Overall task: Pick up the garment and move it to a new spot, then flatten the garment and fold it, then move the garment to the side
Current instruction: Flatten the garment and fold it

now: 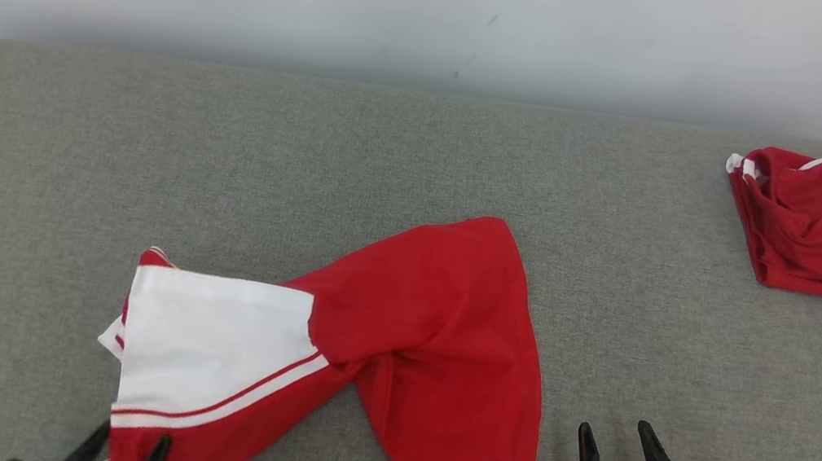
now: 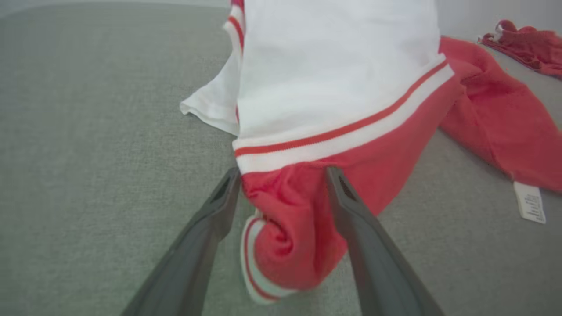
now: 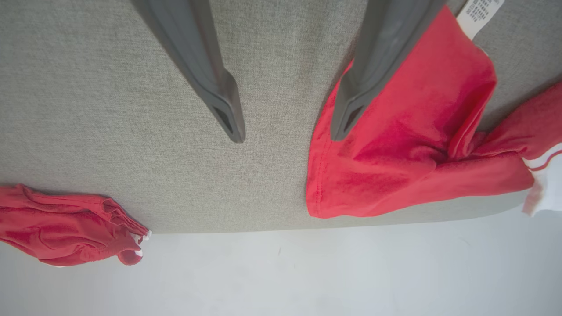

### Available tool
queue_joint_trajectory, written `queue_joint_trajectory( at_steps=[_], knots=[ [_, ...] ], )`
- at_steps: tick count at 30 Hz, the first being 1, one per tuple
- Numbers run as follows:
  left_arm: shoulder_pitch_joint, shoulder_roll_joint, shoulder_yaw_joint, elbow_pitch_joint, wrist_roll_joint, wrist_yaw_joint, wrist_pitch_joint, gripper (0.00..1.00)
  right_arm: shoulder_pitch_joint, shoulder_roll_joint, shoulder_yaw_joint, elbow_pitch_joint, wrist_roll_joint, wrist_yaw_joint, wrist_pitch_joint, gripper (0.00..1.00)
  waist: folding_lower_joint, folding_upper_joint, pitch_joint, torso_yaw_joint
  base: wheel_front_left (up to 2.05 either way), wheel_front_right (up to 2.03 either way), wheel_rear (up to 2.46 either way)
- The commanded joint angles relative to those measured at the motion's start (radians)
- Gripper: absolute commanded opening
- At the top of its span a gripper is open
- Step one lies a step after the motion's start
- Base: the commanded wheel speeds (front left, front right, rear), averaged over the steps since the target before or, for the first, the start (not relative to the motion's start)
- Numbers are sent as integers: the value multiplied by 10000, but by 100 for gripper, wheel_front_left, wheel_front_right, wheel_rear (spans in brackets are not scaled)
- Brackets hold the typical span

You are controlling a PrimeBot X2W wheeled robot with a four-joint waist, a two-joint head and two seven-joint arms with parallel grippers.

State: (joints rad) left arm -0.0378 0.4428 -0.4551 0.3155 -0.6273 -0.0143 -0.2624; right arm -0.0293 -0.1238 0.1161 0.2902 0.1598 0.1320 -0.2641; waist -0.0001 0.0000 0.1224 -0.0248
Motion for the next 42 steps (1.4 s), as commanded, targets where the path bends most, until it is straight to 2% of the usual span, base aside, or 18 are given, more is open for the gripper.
queue_joint_trajectory(
  at_steps=[1, 5, 10, 18, 31, 32, 33, 35, 42],
  knots=[
    [180, -79, 435, -288, 320, -105, -26, 100, 101, 28, -30, 0, 48, -31, 1, 100, 1, 0, 0, 5, 0, 0, 0],
    [287, -176, 1289, -953, 1006, -285, -27, 100, 51, 46, -1, 47, 61, -31, 1, 100, 1, 0, 5, -23, 0, 0, 0],
    [-244, -65, 1759, -1153, 1365, -454, -27, 100, -51, 106, 78, 86, 48, -31, 1, 100, 1, 0, 46, -153, 0, 0, 0],
    [-1528, 270, 1557, -411, 1482, -821, 199, 100, -188, 124, 90, 156, 108, -31, 1, 100, 1, 0, 275, -510, 0, 0, 0],
    [-2388, 568, 1341, 282, 1257, -1004, 346, 100, -216, 306, -90, 163, 67, -31, 1, 100, 1, 0, 579, -936, 0, 0, 0],
    [-2410, 575, 1322, 329, 1241, -1013, 343, 96, -206, 318, -100, 154, 52, -31, 1, 100, 1, 0, 579, -940, 0, 0, 0],
    [-2447, 554, 1331, 354, 1208, -1019, 318, 47, -186, 328, -115, 146, 38, -31, 1, 100, 1, 0, 576, -933, 0, 0, 0],
    [-2523, 521, 1333, 363, 1282, -986, 242, 0, -160, 348, -156, 139, 5, -31, 1, 100, 1, 0, 557, -889, 0, 0, 0],
    [-2429, 321, 1184, 22, 1602, -855, 77, 0, -86, 310, -191, 229, -22, -31, 1, 100, 1, 0, 370, -508, 0, 0, 0]
  ],
)
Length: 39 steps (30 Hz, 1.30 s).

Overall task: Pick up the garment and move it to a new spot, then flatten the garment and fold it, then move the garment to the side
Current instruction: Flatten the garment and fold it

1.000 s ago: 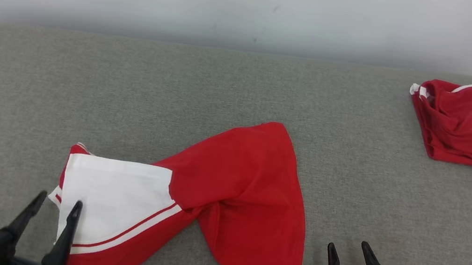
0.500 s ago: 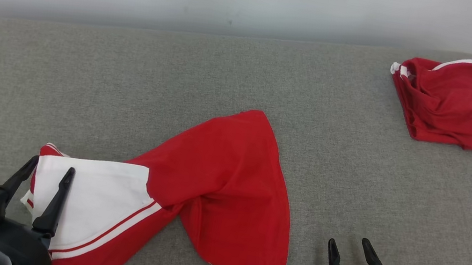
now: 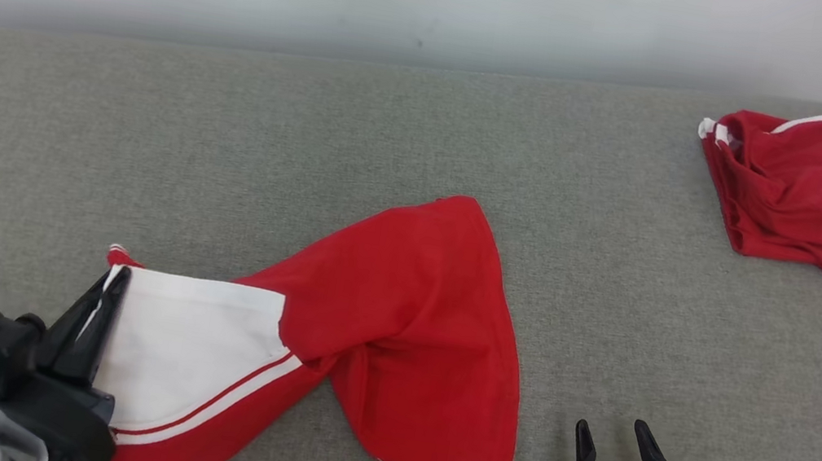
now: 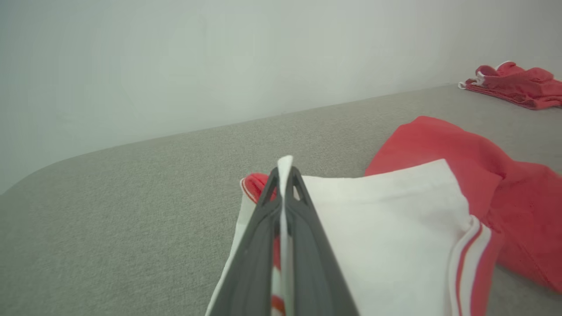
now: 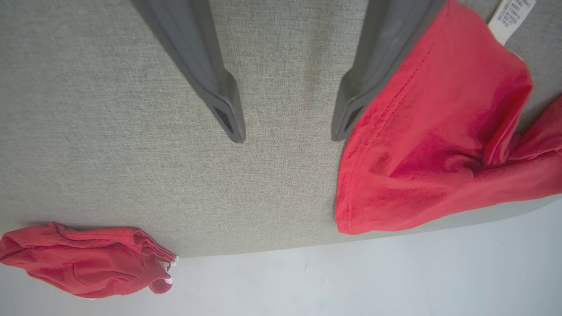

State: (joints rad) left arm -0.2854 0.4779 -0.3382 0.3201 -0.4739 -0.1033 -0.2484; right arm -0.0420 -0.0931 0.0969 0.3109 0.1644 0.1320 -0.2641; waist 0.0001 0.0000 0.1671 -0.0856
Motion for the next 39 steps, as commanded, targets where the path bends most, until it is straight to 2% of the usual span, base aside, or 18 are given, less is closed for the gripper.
queue_joint_trajectory(
  at_steps=[1, 12, 21, 22, 23, 24, 33, 39],
  knots=[
    [103, -45, -19, -163, 182, 85, -75, 0, 64, -3, -5, 30, -62, -31, 1, 100, -1, 0, -116, 172, 0, 0, 0],
    [2218, -518, -787, -2783, 695, 461, -155, 0, 341, 11, -77, 103, -24, -31, 1, 100, -1, 0, -351, 905, 0, 0, 0],
    [2935, -832, -934, -2458, 522, 653, -161, 0, 224, -92, 47, 222, 29, -31, 1, 100, -1, 0, -379, 1149, 0, 0, 0],
    [3035, -885, -940, -2182, 435, 599, -165, 8, 179, -128, 93, 245, 51, -31, 1, 100, -1, 0, -394, 1100, 0, 0, 0],
    [3064, -893, -971, -2086, 429, 552, -167, 40, 166, -150, 110, 255, 71, -31, 1, 100, -1, 0, -404, 1065, 0, 0, 0],
    [3059, -939, -980, -2048, 398, 523, -170, 100, 177, -163, 97, 258, 78, -31, 1, 100, -1, 0, -414, 1037, 0, 0, 0],
    [3091, -996, 17, -2721, 1, 479, -169, 100, 403, -135, -41, 230, 89, -31, 1, 100, -1, 0, -406, 885, 0, 0, 0],
    [2643, -615, 472, -2449, -481, 340, 71, 100, 244, -111, 9, 292, 105, -31, 1, 100, -1, 0, -330, 708, 0, 0, 0]
  ],
)
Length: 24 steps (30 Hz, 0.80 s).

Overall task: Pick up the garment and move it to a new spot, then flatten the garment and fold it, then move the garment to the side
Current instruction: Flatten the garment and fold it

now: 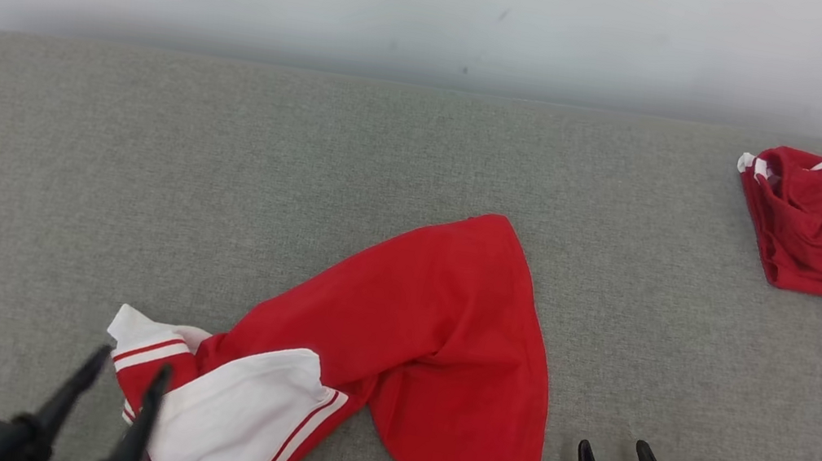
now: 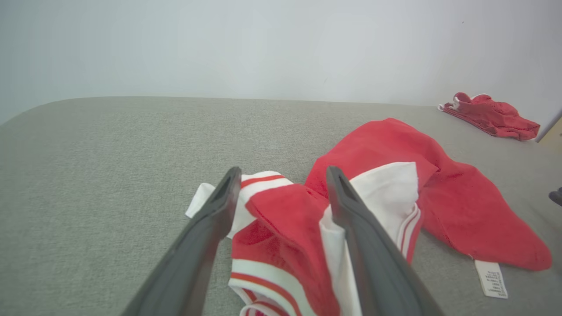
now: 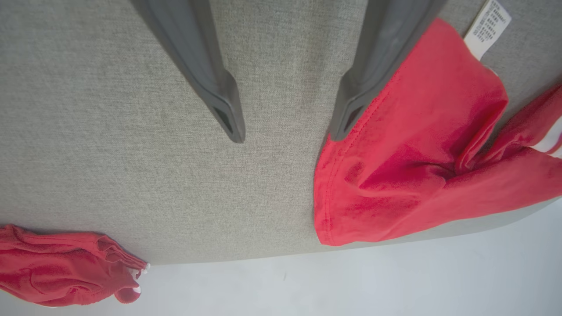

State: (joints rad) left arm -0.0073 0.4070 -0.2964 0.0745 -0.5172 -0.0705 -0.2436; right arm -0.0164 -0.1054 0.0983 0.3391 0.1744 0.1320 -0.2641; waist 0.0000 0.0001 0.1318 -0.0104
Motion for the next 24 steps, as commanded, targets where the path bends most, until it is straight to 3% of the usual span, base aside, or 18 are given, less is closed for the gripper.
queue_joint_trajectory(
  at_steps=[1, 9, 21, 22, 23, 24],
  knots=[
    [-217, 153, 182, 33, -130, 38, 48, 100, -20, 19, -15, 9, -7, -31, 1, 100, 0, -1, 37, -83, 0, 0, 0],
    [-456, 523, 854, -65, -1062, 57, 836, 100, -27, 34, -101, 51, 6, -31, 1, 100, 0, -1, 136, -312, 0, 0, 0],
    [-181, 155, 642, 19, -2720, -103, 2474, 100, -39, 89, -226, 91, -41, -31, 1, 100, 0, -1, 182, -295, 0, 0, 0],
    [-233, 157, 649, 15, -2807, -140, 2560, 58, -41, 71, -224, 98, -31, -31, 1, 100, 0, -1, 175, -274, 0, 0, 0],
    [-282, 142, 636, 36, -2943, -158, 2662, 36, -49, 59, -206, 108, -26, -30, 1, 100, 0, -1, 170, -259, 0, 0, 0],
    [-330, 99, 595, 52, -3069, -173, 2765, 0, -70, 48, -185, 121, -21, -31, 1, 100, 0, -1, 166, -248, 0, 0, 0]
  ],
)
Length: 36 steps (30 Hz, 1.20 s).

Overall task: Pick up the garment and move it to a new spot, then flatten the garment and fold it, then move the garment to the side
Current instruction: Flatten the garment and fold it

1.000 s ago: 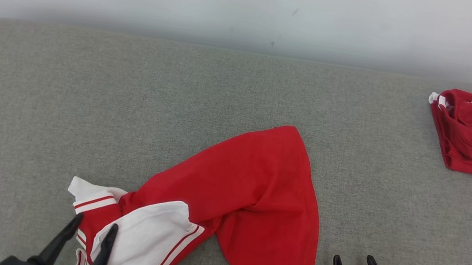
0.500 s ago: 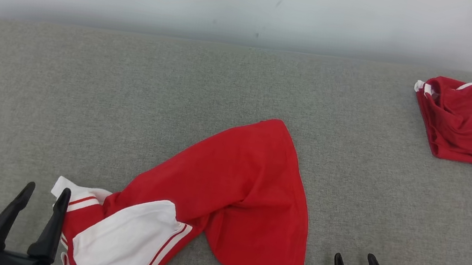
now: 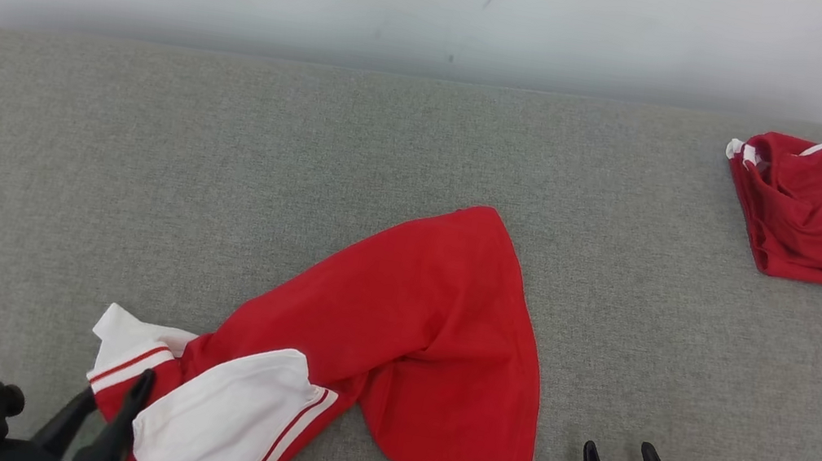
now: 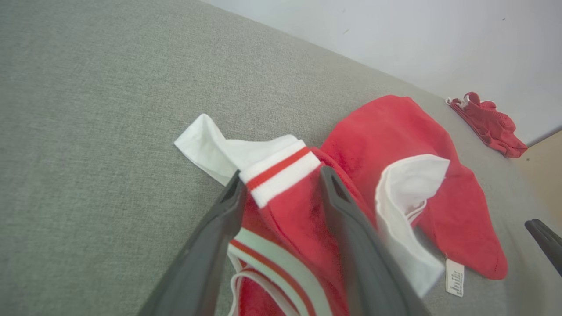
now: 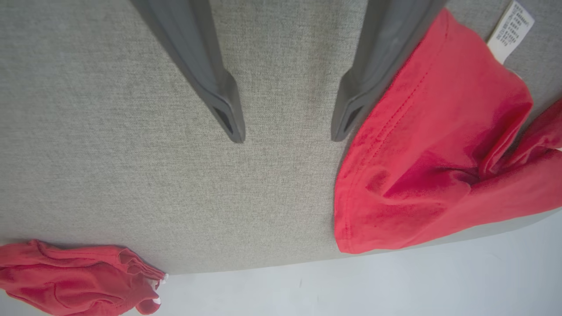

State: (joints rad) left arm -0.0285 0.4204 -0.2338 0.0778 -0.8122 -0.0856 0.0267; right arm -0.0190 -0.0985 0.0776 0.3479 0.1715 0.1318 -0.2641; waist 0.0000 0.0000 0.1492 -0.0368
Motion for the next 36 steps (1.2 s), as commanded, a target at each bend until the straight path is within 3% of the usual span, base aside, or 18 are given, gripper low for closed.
queue_joint_trajectory(
  at_steps=[1, 7, 22, 28, 31, 32, 33, 36],
  knots=[
    [-187, -38, -49, 22, -193, -56, 119, 0, -68, -35, 34, 45, 15, -29, 1, 100, 0, 0, -12, 27, 0, 0, 0],
    [-1128, 429, -196, 136, 307, -195, 199, 0, -164, -104, 47, 54, 88, -29, 1, 100, 0, 0, 24, 44, 0, 0, 0],
    [-5762, 1517, -812, 777, 948, -454, 688, 0, -482, -80, 119, 33, 123, -29, 1, 100, 0, 0, 388, -509, 0, 0, 0],
    [-6661, 1730, -1409, 2040, 1029, -444, 765, 0, -618, 38, 165, 7, 58, -29, 1, 100, 0, 0, 614, -783, 0, 0, 0],
    [-6849, 1922, -1728, 2888, 1229, -435, 281, 3, -652, 45, 209, 71, 85, -29, 1, 100, 0, 0, 655, -879, 0, 0, 0],
    [-6884, 1906, -1746, 3174, 1287, -434, 13, 45, -667, 44, 218, 84, 94, -29, 1, 100, 0, 0, 650, -893, 0, 0, 0],
    [-6905, 1928, -1812, 3469, 1441, -437, -234, 100, -677, 41, 217, 91, 100, -29, 1, 100, 0, 0, 642, -905, 0, 0, 0],
    [-6903, 1861, -2114, 4037, 1619, -438, -824, 100, -628, 46, 127, 92, 64, -29, 1, 100, 0, 0, 601, -847, 0, 0, 0]
  ],
)
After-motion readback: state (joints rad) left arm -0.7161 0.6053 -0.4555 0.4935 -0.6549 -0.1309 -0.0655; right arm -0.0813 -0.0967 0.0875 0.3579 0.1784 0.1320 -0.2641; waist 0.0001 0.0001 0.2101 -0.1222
